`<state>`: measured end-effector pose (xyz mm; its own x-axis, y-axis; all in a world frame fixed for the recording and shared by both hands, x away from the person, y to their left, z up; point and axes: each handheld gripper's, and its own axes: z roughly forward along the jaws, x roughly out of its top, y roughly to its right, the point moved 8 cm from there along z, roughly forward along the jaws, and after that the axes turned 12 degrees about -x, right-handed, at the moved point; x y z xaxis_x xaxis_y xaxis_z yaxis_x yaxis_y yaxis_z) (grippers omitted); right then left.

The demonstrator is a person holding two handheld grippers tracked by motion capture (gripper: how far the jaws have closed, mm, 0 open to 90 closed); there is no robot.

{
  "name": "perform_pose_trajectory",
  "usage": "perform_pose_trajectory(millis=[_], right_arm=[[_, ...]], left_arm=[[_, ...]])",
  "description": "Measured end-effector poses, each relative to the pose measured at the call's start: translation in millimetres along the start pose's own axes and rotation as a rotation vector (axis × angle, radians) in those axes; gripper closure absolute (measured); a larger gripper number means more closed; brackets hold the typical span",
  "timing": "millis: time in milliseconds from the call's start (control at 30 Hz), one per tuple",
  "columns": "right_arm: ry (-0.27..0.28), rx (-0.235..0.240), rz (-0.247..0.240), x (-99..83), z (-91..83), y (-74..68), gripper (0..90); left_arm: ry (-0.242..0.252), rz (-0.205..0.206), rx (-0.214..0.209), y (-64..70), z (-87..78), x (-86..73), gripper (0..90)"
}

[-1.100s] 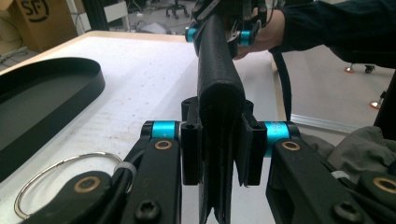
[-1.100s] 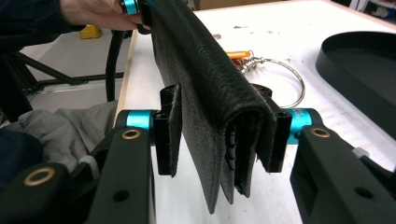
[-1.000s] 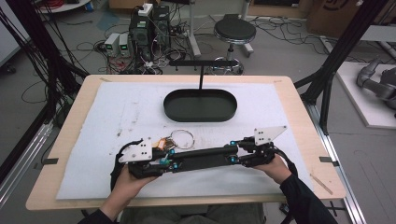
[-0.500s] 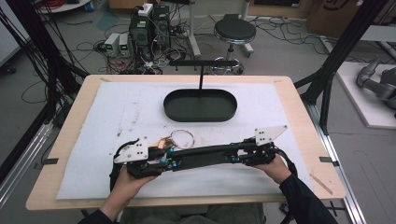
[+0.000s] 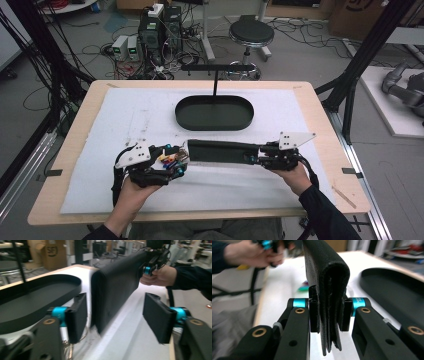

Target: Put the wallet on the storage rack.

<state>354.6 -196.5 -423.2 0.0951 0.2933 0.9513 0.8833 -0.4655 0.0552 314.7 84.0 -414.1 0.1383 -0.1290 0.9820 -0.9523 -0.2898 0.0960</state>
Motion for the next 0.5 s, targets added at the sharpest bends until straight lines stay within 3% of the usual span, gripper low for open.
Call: perform_pose_trajectory(millis=[133,233,500], right_arm=[[0.014,-0.114,0.037,6.7,1.1,23.4,76.8],[0.023,-0.172,0.049,12.1,5.2,39.0,76.8],[0.015,-0.24,0.043,28.6,24.3,67.8,76.8]], left_arm=[[-0.008,0.008,0.043,-2.1,-5.6,-3.1,30.3],[-0.009,0.006,0.068,-3.7,-9.5,-5.0,29.8],[-0.015,-0.01,0.085,-5.6,-14.6,-10.8,29.5]])
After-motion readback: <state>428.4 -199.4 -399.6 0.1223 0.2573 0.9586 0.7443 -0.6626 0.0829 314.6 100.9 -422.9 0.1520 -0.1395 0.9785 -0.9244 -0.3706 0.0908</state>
